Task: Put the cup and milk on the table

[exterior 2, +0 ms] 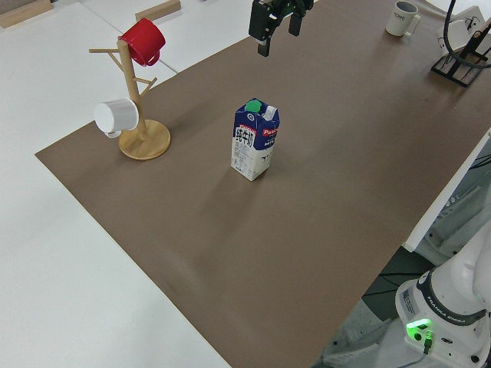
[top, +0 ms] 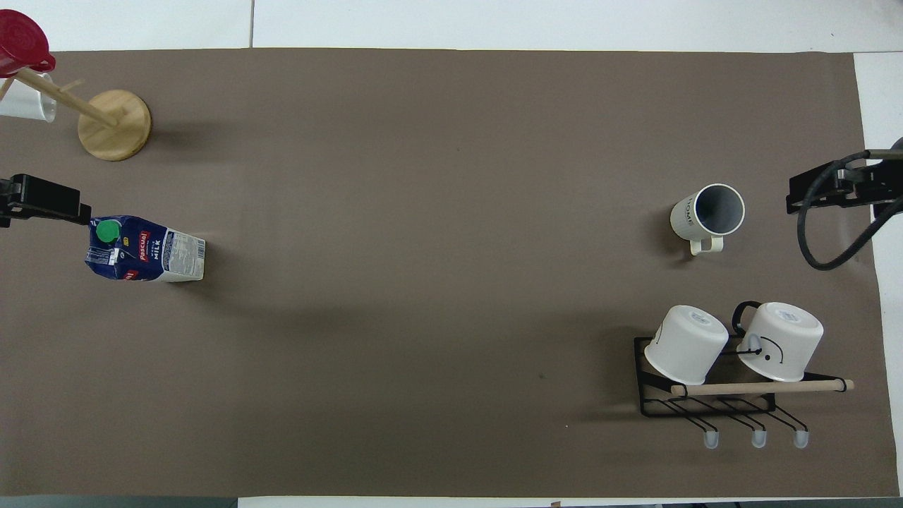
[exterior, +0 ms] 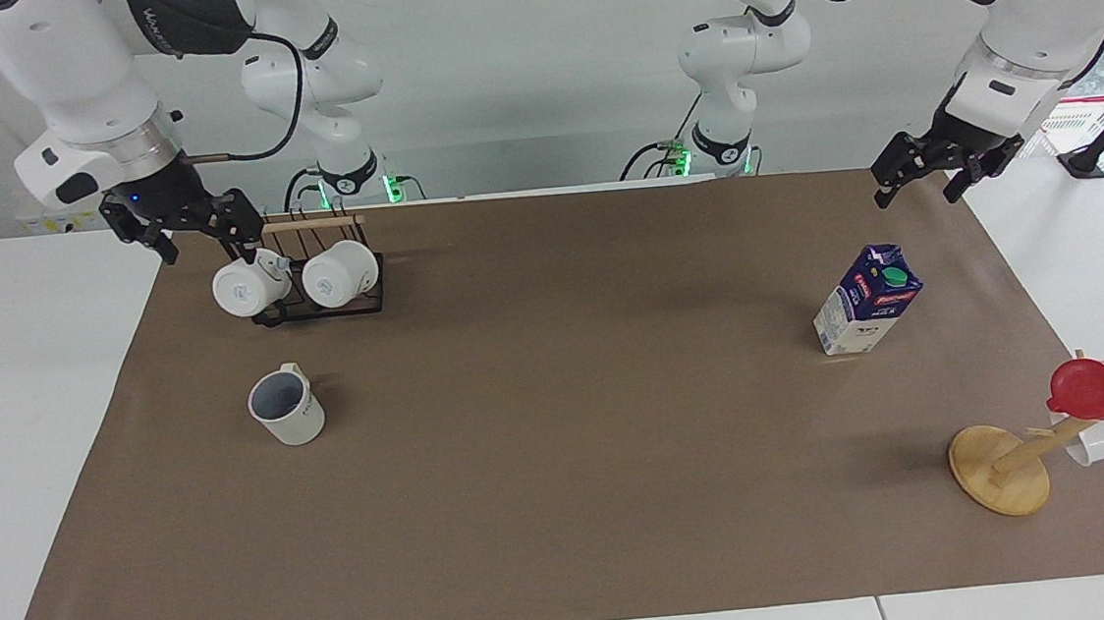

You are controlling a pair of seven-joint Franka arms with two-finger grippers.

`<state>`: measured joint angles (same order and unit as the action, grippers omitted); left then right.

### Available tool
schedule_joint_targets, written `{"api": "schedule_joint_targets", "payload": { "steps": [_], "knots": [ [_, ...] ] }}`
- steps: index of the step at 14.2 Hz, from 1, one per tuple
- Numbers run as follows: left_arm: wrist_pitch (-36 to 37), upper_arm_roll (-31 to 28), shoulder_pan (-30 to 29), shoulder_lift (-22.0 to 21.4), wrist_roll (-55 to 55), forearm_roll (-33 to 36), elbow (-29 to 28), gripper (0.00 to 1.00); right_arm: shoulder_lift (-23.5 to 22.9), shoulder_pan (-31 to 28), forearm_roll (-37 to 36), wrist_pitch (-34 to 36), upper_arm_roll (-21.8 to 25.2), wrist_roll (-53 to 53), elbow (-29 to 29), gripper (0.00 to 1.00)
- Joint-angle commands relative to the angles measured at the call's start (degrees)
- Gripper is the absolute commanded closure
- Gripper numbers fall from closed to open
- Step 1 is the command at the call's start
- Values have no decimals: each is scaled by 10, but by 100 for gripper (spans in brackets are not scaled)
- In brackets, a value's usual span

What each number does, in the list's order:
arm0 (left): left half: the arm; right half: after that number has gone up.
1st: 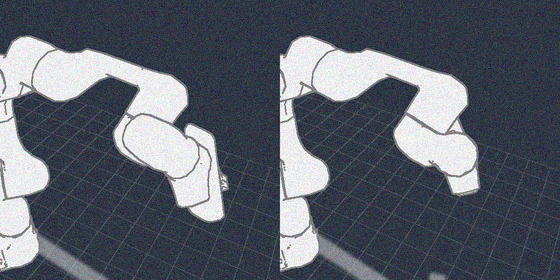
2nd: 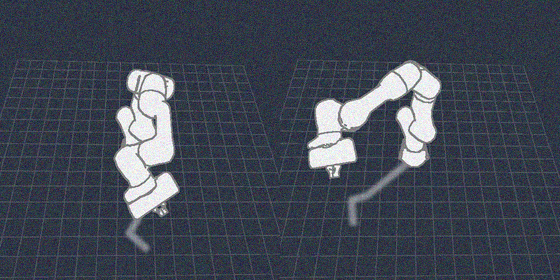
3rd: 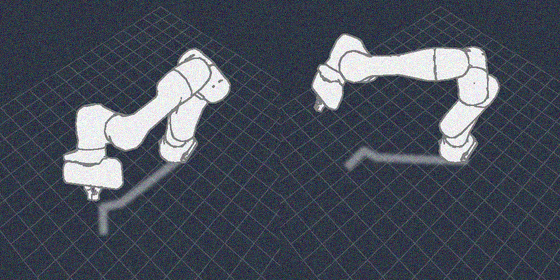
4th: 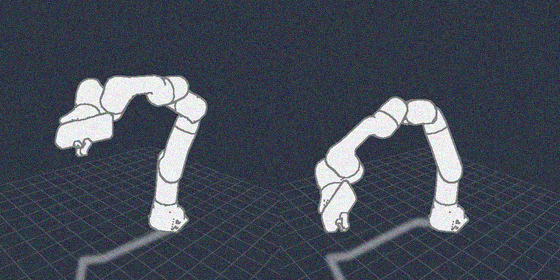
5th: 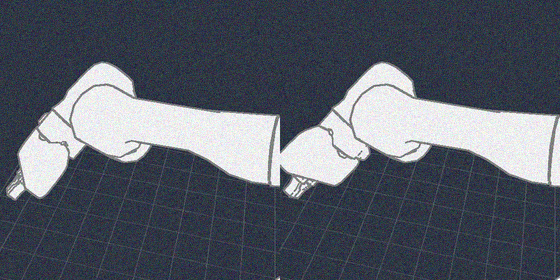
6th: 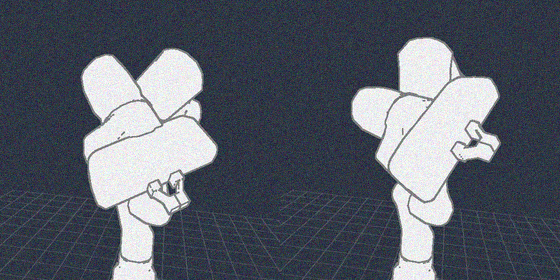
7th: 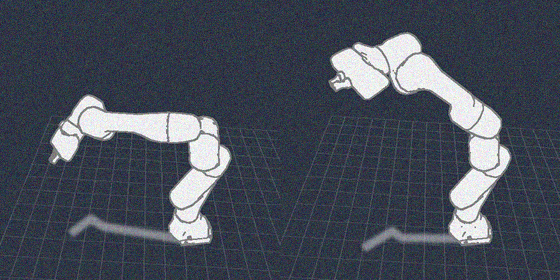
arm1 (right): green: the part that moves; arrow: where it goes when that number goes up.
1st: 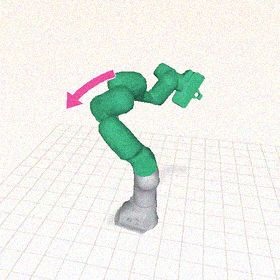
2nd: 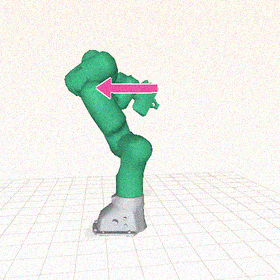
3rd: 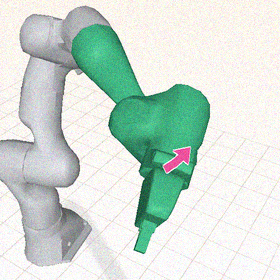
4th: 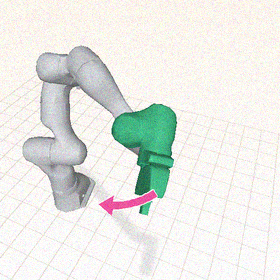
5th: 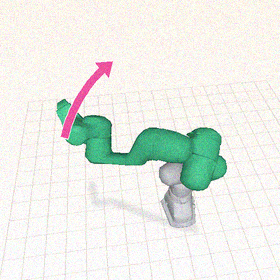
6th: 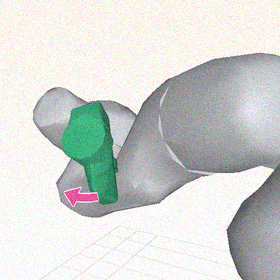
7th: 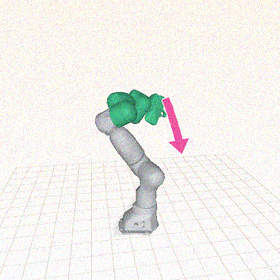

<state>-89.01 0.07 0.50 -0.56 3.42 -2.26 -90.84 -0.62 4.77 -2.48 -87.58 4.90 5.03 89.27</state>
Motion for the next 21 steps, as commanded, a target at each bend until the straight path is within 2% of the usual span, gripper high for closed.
{"api": "schedule_joint_targets", "payload": {
  "steps": [1,5,7,9,17,19,21],
  "knots": [
    [-12,-3,-1,-9,13,-8,-8,0,13,-9,12,-6,-2,-9,21,0],
    [-12,-5,-2,-9,12,-9,-9,0,40,-32,12,-99,-2,-95,94,0],
    [-14,-5,-8,-11,13,-9,-14,0,63,-50,12,-174,-2,-131,176,0],
    [-18,-5,-12,-11,13,-9,-14,0,62,-60,12,-268,-2,-164,241,0],
    [-31,-5,-3,-13,10,-8,-20,0,-80,-54,58,-474,-2,-217,247,0],
    [-31,-5,-3,-14,11,-8,-21,0,-104,-57,66,-490,-3,-229,247,0],
    [-31,-5,-4,-15,11,-8,-24,0,-104,-56,84,-495,-3,-267,264,0]
  ]
}}
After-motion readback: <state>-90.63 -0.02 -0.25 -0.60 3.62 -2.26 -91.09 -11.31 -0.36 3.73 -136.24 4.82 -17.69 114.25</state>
